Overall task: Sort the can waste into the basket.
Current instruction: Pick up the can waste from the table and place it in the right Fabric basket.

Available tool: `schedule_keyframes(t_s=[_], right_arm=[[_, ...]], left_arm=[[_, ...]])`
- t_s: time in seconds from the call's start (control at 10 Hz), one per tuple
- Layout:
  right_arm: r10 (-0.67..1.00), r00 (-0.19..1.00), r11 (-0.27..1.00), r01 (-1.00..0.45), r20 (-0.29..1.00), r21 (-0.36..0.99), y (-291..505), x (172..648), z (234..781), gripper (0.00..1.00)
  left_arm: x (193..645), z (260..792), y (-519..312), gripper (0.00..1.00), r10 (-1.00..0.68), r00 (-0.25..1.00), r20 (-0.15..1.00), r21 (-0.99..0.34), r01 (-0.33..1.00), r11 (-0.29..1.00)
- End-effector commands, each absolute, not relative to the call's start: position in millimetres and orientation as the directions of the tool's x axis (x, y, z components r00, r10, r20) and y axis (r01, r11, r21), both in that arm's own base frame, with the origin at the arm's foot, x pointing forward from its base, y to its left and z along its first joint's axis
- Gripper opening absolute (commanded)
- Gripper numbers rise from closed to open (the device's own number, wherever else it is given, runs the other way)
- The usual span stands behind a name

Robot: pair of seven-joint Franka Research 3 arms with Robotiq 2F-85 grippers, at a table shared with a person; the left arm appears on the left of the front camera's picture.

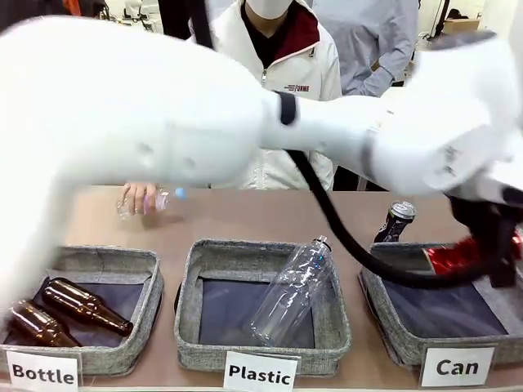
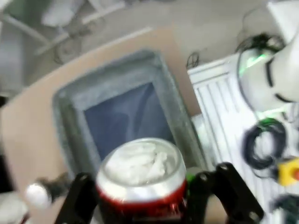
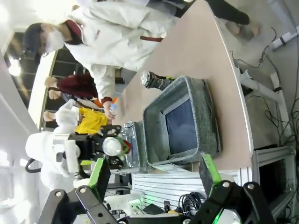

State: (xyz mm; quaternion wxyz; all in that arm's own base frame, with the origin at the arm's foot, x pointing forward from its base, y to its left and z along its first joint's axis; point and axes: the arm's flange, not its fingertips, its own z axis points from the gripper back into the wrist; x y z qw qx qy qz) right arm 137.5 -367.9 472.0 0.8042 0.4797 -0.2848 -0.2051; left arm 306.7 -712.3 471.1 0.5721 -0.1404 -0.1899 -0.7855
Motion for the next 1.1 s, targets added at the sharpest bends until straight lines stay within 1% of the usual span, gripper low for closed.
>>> schedule_keyframes(t_s=[0.0,0.2,0.3,0.4,0.5,0.6,0.7,0.8,1.0], right_arm=[[-0.584,0.767,0.486,0.068,0.266,0.872,-355,135,476,1.0],[-0.584,0.767,0.486,0.068,0.266,0.872,-355,135,476,1.0],[-0.584,0.767,0.486,0.068,0.266,0.872,-355,135,476,1.0],[-0.584,0.767,0.486,0.068,0.266,0.872,-355,135,476,1.0],[-0.584,0.767,0.486,0.068,0.266,0.872,-355,135,476,1.0],[-0.584,0.767,0.486,0.068,0.266,0.872,-355,135,476,1.0],[-0.584,0.767,0.486,0.068,0.266,0.872,-355,135,476,1.0],[-0.584,0.767,0.486,0.068,0.266,0.872,-355,135,476,1.0],[-0.584,0.767,0.486,0.068,0.266,0.872,-355,135,476,1.0]], left_arm=[[328,490,-787,0.0,-0.859,-0.342,0.381,0.177,0.939,-0.295],[328,470,-817,0.0,-0.876,-0.362,0.319,0.193,0.93,-0.313],[332,469,-825,0.0,-0.884,-0.343,0.317,0.175,0.937,-0.301],[337,470,-826,0.58,-0.891,-0.339,0.303,0.166,0.939,-0.3],[342,474,-823,0.58,-0.895,-0.334,0.294,0.161,0.941,-0.298],[343,475,-820,1.0,-0.897,-0.333,0.291,0.167,0.941,-0.295],[341,476,-819,0.6,-0.898,-0.328,0.293,0.172,0.942,-0.288],[341,478,-816,1.0,-0.896,-0.333,0.295,0.177,0.94,-0.291],[341,480,-809,1.0,-0.894,-0.328,0.305,0.175,0.942,-0.286]])
